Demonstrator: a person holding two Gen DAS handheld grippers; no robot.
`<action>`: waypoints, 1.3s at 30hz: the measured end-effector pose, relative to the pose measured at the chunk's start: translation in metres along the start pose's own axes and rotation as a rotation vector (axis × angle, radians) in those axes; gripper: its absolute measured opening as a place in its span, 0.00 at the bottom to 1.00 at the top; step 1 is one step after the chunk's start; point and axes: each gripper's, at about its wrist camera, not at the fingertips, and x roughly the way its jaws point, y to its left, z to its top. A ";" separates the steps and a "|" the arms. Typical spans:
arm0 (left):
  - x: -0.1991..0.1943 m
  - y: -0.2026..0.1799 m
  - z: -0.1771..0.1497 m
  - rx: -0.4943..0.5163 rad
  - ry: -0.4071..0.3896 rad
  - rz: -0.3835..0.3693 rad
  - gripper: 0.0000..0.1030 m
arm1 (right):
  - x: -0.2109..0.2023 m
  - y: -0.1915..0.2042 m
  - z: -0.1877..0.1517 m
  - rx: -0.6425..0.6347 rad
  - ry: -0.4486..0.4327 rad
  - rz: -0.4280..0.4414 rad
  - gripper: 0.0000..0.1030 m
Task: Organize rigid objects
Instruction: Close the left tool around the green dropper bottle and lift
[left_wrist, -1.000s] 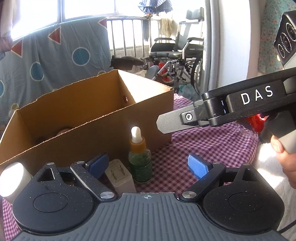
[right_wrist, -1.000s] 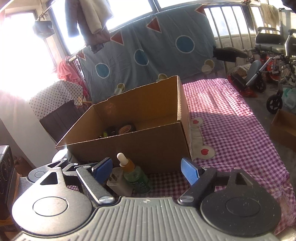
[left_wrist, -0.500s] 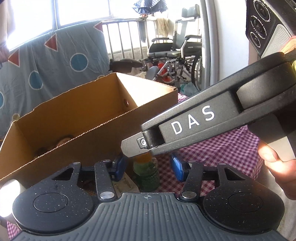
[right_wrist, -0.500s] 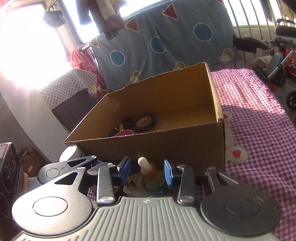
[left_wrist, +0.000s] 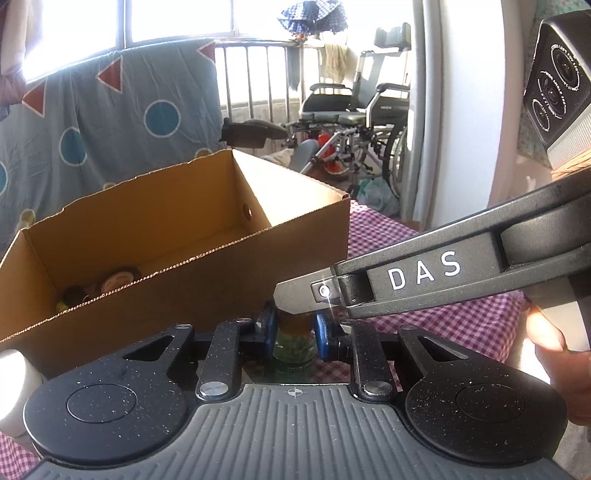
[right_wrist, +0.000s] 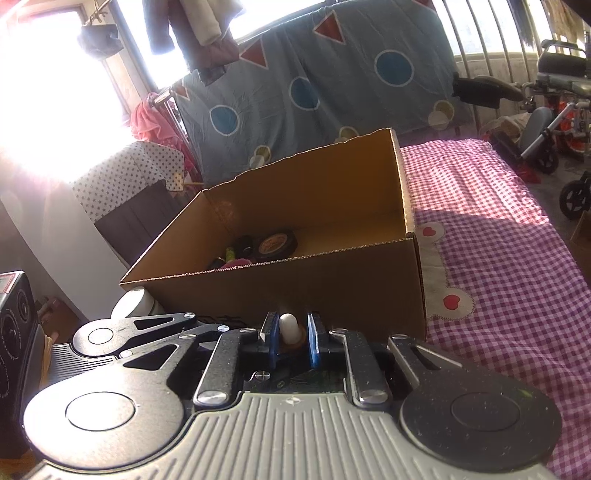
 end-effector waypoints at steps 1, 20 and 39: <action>0.000 -0.002 0.000 -0.002 -0.001 -0.005 0.20 | -0.003 -0.001 -0.001 0.000 0.000 -0.005 0.17; 0.014 -0.020 -0.002 0.043 0.068 -0.004 0.32 | -0.017 -0.022 -0.007 0.069 -0.010 0.006 0.17; 0.010 -0.021 -0.002 0.048 0.056 -0.004 0.31 | -0.022 -0.018 -0.006 0.057 -0.016 0.008 0.17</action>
